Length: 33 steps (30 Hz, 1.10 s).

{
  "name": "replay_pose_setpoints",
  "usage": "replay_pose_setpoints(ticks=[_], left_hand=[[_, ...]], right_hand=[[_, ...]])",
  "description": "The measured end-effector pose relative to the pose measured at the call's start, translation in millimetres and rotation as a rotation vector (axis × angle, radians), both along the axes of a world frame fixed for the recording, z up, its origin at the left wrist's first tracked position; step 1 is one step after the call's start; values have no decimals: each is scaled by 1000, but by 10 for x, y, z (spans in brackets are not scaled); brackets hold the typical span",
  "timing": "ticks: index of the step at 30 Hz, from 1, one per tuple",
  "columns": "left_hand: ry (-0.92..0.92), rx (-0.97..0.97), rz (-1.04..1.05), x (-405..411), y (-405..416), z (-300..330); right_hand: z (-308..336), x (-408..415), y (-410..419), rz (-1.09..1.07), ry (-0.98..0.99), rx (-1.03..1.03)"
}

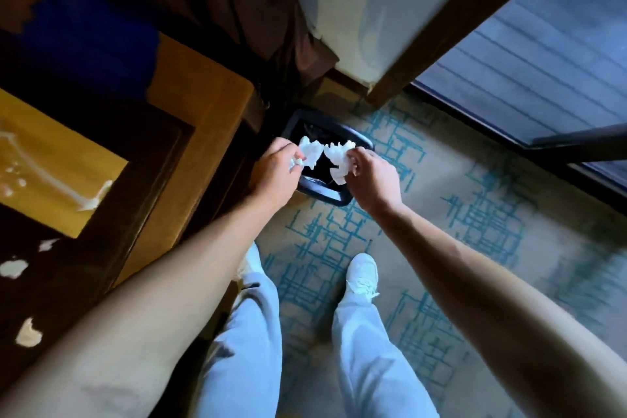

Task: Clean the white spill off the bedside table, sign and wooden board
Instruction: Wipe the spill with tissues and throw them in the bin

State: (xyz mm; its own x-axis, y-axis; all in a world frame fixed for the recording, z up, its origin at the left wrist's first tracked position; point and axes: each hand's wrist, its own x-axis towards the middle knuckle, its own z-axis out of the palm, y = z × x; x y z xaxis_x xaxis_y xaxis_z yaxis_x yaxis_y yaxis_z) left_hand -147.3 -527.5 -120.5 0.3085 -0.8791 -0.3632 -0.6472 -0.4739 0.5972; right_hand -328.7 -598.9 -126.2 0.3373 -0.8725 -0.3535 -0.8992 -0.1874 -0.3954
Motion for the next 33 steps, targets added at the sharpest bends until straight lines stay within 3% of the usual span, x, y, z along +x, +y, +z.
replay_pose_setpoints(ticks=[3,7,15,24,33], left_hand=[[-37,5,-93,29,-178,-334],[-130,155,-228,29,-387,-750],[-216,233,-272,-196,-485,-1180],[-234,395,-408,-231,-608,-1027],[-212,322,-474,-169,-521,-867]], right_hand=[[-398,70,-63,53,55,-15],[-757,153,-164,145,149,-8],[-1043,197,-274,270,230,-62],[-1001,226,-295,331,295,-35],[-932,53,-203,378,258,-78]])
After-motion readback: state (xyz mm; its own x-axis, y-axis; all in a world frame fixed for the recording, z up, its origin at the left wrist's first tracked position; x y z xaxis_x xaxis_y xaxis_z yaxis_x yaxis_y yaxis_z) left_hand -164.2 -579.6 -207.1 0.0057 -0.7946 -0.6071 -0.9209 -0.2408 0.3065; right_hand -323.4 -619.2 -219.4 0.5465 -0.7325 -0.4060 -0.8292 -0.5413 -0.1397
